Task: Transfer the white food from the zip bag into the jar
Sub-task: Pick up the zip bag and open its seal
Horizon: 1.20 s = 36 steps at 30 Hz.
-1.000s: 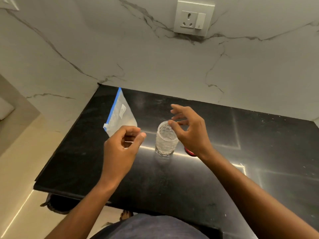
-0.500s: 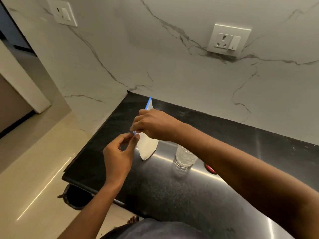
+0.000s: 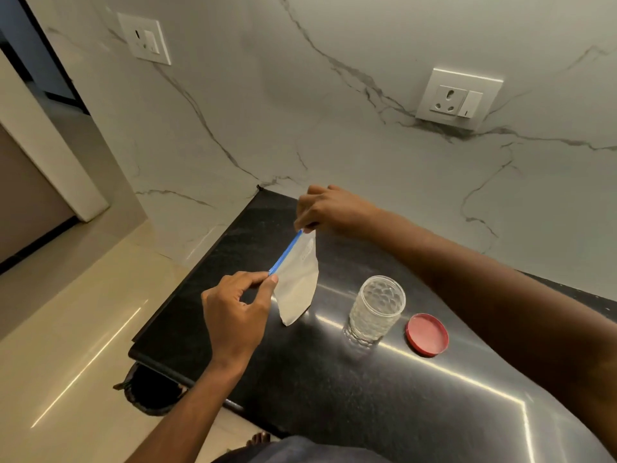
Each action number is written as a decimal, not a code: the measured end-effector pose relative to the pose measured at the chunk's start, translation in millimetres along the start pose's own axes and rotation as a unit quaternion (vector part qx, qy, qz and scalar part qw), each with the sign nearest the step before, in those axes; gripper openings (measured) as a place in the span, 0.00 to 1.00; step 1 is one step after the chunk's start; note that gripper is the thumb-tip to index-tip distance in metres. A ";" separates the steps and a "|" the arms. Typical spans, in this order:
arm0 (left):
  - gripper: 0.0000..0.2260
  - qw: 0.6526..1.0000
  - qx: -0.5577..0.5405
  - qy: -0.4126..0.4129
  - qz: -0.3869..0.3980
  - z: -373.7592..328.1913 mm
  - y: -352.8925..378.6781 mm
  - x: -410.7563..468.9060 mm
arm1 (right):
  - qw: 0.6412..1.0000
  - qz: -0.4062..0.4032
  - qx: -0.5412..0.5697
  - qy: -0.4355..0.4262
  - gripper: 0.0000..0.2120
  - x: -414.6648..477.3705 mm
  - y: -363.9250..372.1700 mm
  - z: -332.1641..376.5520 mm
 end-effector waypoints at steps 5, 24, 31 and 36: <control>0.18 1.000 0.006 0.003 -0.011 2.7 -1.2 1.9 | 0.998 0.024 -0.004 0.063 0.15 -2.1 4.3 -39.0; 0.09 0.925 -0.163 -0.208 0.273 -7.0 29.9 104.8 | 0.523 -0.174 0.748 0.368 0.14 -29.3 61.7 55.3; 0.06 0.921 -0.178 -0.214 0.272 -4.9 34.1 101.3 | 0.506 -0.171 0.754 0.382 0.10 -27.6 64.4 58.6; 0.07 0.929 -0.156 -0.186 0.280 -2.6 35.1 102.7 | 0.507 -0.171 0.744 0.401 0.08 -28.1 64.9 57.6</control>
Point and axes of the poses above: each hand's wrist, its own x-axis towards the middle knuckle, its own y-axis out of the palm, z = x × y, the point moved 5 cm from there along x, towards the middle knuckle, and after that the axes turned 7 degrees about z, right-handed, at the moved point
